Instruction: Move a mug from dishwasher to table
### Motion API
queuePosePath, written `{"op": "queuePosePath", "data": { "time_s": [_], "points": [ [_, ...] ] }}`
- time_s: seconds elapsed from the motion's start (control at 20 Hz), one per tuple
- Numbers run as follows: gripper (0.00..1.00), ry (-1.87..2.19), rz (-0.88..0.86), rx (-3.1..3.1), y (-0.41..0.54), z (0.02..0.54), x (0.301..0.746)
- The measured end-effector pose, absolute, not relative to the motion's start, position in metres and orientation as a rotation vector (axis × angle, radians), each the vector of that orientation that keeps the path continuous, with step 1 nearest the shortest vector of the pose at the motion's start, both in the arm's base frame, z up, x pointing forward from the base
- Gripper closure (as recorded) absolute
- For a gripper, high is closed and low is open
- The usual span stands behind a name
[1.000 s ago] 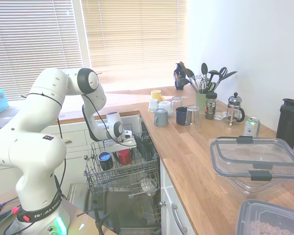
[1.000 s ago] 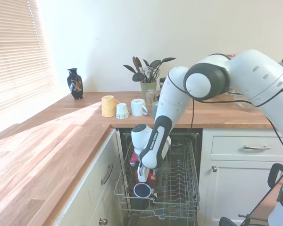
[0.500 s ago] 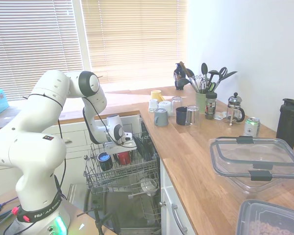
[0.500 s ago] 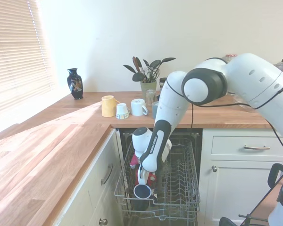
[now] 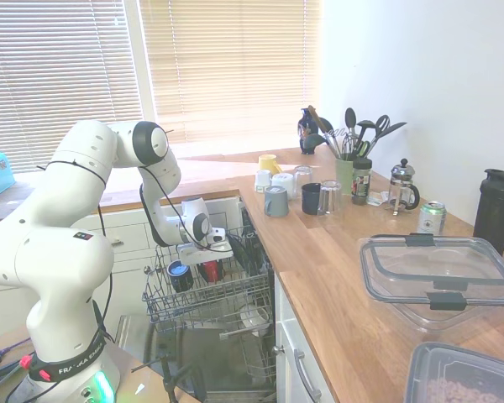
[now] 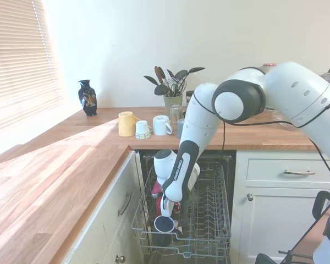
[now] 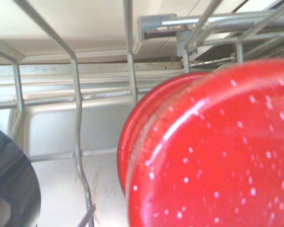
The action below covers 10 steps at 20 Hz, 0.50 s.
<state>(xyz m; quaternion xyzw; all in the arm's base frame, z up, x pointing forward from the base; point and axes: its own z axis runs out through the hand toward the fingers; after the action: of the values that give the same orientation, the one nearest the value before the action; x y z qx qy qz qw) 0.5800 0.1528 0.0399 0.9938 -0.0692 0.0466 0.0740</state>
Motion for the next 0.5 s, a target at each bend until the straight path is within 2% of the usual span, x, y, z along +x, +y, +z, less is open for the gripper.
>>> {"op": "queuePosePath", "data": {
  "time_s": [0.5],
  "points": [
    [1.0,-0.199,0.131,2.975,0.1565,0.0409,0.5763]
  ]
}}
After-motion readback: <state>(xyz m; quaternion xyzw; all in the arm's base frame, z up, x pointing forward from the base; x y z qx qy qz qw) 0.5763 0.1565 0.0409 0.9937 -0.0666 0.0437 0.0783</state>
